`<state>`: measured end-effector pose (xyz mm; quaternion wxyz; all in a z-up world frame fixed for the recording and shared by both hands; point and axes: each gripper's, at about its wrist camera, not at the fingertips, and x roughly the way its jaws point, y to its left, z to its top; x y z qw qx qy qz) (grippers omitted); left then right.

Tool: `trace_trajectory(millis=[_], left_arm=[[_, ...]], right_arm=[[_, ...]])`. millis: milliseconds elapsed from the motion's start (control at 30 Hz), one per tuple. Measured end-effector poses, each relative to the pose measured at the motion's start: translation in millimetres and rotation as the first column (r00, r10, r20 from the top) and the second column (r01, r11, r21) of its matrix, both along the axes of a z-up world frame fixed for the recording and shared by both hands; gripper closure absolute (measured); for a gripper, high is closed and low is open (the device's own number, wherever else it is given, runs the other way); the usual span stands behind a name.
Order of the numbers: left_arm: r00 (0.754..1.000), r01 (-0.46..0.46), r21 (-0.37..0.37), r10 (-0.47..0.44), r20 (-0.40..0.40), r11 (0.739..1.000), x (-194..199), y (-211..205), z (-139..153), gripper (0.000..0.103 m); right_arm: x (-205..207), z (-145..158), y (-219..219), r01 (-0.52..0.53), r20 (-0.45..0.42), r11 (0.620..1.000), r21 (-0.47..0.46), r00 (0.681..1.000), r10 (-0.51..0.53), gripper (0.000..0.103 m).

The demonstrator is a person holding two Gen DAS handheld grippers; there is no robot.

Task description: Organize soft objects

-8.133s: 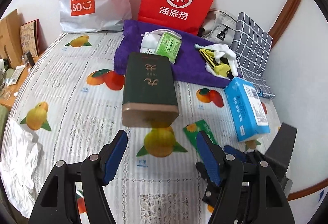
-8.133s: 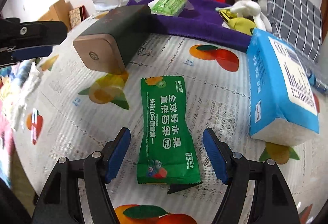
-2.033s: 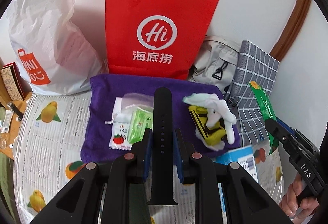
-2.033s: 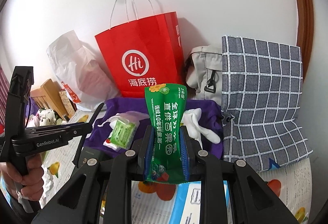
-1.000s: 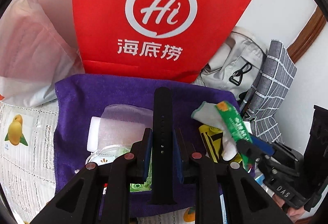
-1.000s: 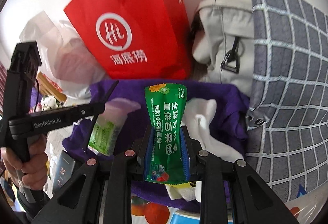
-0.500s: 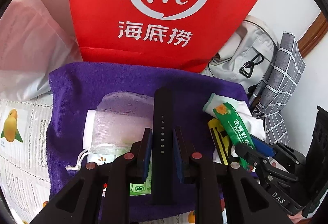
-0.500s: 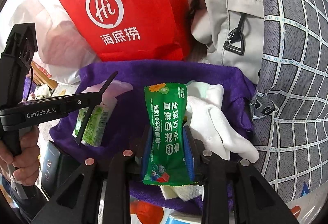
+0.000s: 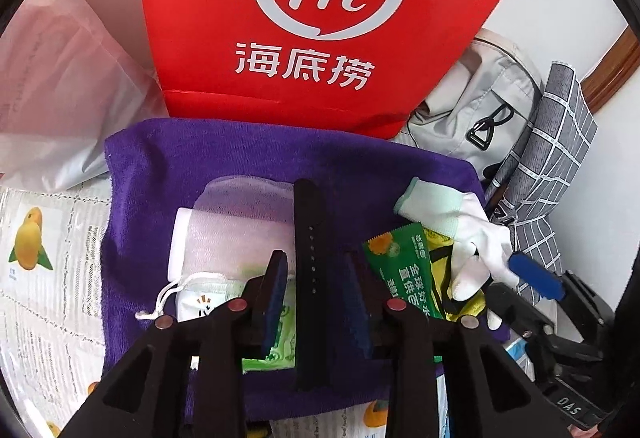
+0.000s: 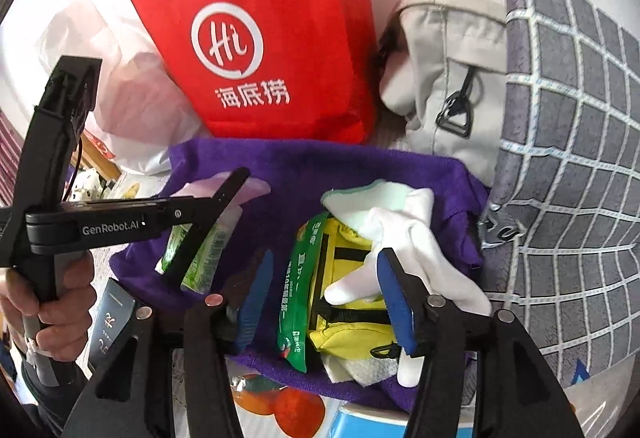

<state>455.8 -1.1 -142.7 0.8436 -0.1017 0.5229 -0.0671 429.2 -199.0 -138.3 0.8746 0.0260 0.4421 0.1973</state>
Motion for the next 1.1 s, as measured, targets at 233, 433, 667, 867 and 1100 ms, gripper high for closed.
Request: trace_trajectory(millis=[233,433,667,867,1100], left_arm=[[1.0,0.002,0.042,-0.003,0.026,0.999,-24,-6,17,0.062],[0.999,0.001,0.036,-0.002,0.05,0.999,-54,-4,39,0.059],[0.99,-0.001,0.12,-0.016,0.138,0.993,-114,-10,70,0.051],[0.978,-0.004,0.16,-0.03,0.208,0.987,-172,-17,94,0.039],[0.958,-0.011,0.188,-0.043,0.283,0.982,-239,-28,114,0.029]], right_arm=[[-24,20,-7,0.035,0.04,0.999,0.023,0.999,-0.036,0.036],[-54,32,-15,0.075,0.04,0.997,0.024,0.996,-0.076,0.036],[-104,50,-18,0.142,0.093,0.989,-0.032,0.986,-0.138,0.019],[-150,68,-15,0.158,0.105,0.986,-0.049,0.983,-0.152,0.019],[-209,84,-14,0.184,0.146,0.98,-0.079,0.974,-0.171,0.013]])
